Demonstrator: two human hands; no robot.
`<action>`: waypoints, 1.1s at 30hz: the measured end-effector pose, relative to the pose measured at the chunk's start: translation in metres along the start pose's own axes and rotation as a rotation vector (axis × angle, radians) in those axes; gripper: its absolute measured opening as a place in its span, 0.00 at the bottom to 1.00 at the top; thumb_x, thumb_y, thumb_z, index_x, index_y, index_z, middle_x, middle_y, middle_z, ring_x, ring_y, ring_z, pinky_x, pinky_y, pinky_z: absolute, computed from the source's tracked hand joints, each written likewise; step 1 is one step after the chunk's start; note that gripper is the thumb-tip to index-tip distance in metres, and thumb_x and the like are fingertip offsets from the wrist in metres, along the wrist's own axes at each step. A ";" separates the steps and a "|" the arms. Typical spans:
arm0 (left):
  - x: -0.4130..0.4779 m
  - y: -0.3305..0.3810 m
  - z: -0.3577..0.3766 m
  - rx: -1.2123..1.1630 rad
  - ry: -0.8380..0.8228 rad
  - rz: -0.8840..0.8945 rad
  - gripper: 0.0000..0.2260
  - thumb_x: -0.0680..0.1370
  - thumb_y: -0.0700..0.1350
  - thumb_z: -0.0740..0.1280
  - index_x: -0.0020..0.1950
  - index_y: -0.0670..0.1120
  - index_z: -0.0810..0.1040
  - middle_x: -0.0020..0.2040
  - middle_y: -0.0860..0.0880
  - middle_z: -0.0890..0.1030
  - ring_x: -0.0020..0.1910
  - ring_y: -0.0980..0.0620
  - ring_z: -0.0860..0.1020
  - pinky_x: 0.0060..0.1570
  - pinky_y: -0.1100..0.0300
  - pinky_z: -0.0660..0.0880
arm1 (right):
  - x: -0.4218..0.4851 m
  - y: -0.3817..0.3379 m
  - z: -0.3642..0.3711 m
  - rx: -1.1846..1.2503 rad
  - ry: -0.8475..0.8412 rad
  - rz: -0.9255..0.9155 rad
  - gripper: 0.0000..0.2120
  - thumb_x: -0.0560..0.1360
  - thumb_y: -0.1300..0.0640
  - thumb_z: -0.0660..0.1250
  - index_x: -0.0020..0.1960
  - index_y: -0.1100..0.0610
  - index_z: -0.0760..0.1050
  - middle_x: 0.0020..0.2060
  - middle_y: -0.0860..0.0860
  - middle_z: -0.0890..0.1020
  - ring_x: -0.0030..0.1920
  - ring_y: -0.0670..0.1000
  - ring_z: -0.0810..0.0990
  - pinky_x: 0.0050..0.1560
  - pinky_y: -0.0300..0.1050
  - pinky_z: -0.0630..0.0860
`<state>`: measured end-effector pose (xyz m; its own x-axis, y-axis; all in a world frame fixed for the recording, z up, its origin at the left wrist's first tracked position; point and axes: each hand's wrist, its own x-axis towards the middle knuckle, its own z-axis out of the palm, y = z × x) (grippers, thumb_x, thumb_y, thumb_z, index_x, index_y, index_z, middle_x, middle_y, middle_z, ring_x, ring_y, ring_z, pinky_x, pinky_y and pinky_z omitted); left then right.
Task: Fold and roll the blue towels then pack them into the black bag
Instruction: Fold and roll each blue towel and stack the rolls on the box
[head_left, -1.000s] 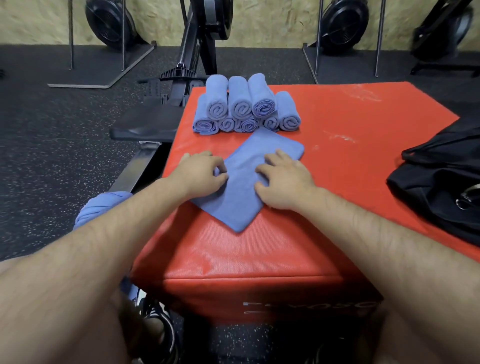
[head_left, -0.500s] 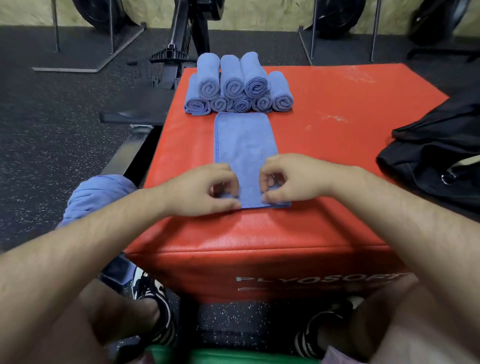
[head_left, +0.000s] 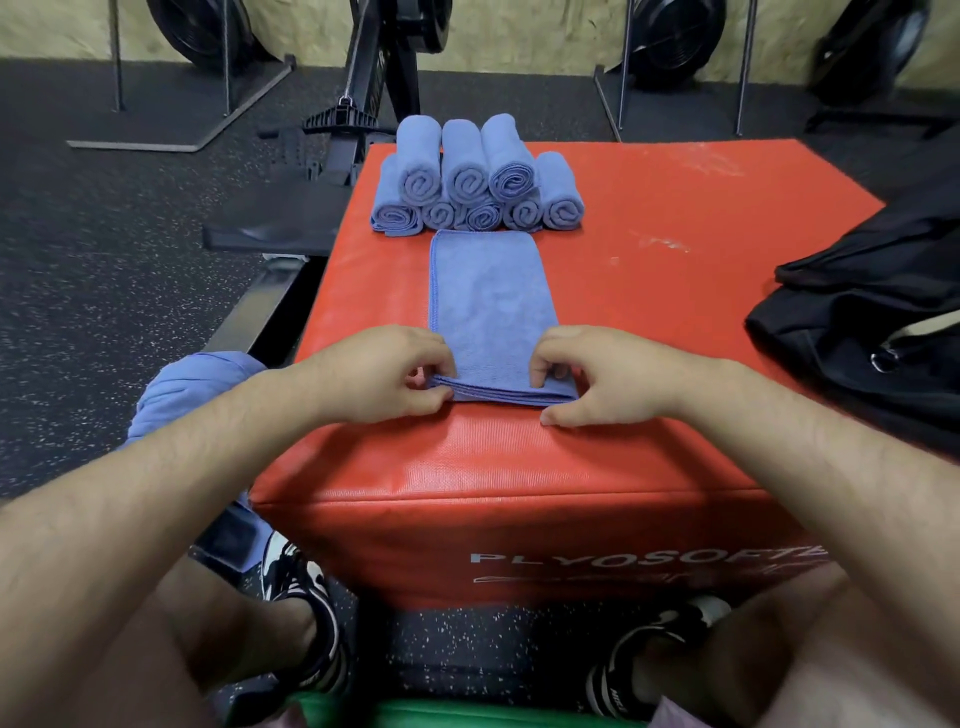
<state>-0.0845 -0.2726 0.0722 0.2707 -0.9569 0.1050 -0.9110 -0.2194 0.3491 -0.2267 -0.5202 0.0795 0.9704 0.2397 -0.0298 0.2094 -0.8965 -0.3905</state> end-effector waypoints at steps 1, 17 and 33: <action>0.000 0.000 -0.001 -0.020 0.004 -0.023 0.12 0.73 0.53 0.65 0.48 0.47 0.80 0.42 0.54 0.80 0.40 0.57 0.74 0.46 0.57 0.74 | 0.000 0.000 -0.001 -0.007 0.011 0.010 0.13 0.70 0.55 0.76 0.52 0.54 0.77 0.46 0.47 0.78 0.41 0.45 0.73 0.45 0.37 0.70; 0.005 -0.008 0.014 0.081 0.186 0.021 0.05 0.71 0.35 0.71 0.44 0.44 0.80 0.44 0.50 0.75 0.44 0.53 0.70 0.47 0.66 0.64 | 0.009 0.014 0.005 -0.163 0.208 -0.049 0.06 0.74 0.63 0.69 0.48 0.55 0.82 0.46 0.51 0.79 0.49 0.56 0.78 0.53 0.52 0.75; 0.000 -0.012 0.009 0.097 0.043 -0.027 0.14 0.79 0.53 0.62 0.53 0.43 0.77 0.47 0.50 0.73 0.47 0.49 0.72 0.51 0.62 0.67 | 0.004 0.012 0.001 -0.080 0.162 0.042 0.07 0.73 0.59 0.70 0.50 0.56 0.79 0.43 0.48 0.81 0.43 0.48 0.74 0.47 0.40 0.69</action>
<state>-0.0766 -0.2718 0.0602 0.3065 -0.9419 0.1373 -0.9286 -0.2641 0.2608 -0.2205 -0.5298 0.0733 0.9838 0.1446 0.1063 0.1714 -0.9326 -0.3177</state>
